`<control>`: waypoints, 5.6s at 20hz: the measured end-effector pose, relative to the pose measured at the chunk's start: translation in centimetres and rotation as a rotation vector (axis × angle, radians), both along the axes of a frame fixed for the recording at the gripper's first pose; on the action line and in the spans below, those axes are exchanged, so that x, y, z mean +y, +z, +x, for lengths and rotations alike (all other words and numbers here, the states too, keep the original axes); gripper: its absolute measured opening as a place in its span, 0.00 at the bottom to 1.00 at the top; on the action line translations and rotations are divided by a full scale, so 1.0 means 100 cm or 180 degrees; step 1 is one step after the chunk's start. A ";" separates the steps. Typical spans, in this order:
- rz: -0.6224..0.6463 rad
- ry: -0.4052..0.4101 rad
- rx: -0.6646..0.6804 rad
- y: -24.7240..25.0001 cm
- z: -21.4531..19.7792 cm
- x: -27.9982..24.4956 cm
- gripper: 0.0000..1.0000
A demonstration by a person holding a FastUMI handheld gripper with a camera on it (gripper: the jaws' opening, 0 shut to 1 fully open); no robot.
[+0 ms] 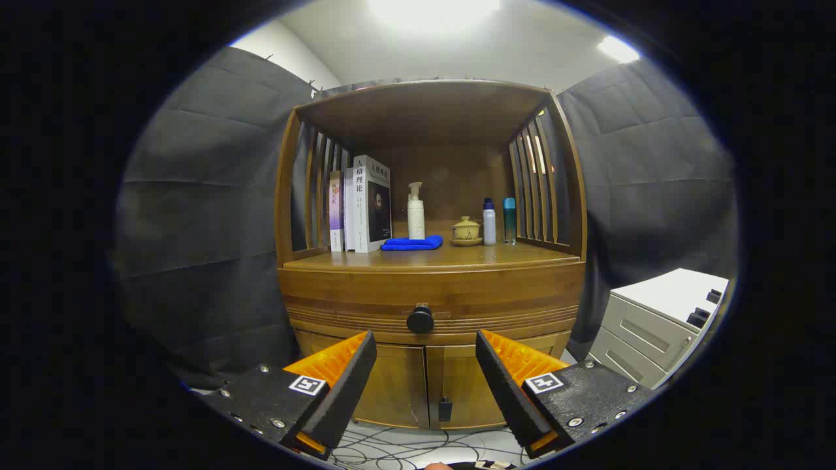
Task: Pull open the drawer, take out the items inside it, and place them on the countertop above the cabinet.
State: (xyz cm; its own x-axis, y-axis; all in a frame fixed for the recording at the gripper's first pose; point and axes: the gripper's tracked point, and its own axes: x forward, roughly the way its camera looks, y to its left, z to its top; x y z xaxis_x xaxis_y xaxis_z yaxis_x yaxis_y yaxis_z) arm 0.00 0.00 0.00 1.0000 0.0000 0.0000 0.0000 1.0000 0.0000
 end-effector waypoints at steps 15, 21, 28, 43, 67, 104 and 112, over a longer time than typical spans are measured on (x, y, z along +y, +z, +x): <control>0.0004 0.0106 0.0039 -0.006 -0.001 0.009 0.95; 0.0049 0.0154 0.0004 -0.001 0.003 0.012 0.95; 0.0070 0.0209 -0.0023 0.006 0.018 0.018 0.95; -0.0036 0.0119 0.0451 -0.027 0.118 0.016 0.95; 0.0096 0.0137 0.1019 -0.109 0.155 0.013 0.17; -0.0224 0.0022 0.0737 -0.069 0.077 0.011 0.36; -0.0194 0.0075 0.0777 -0.076 0.036 0.017 0.36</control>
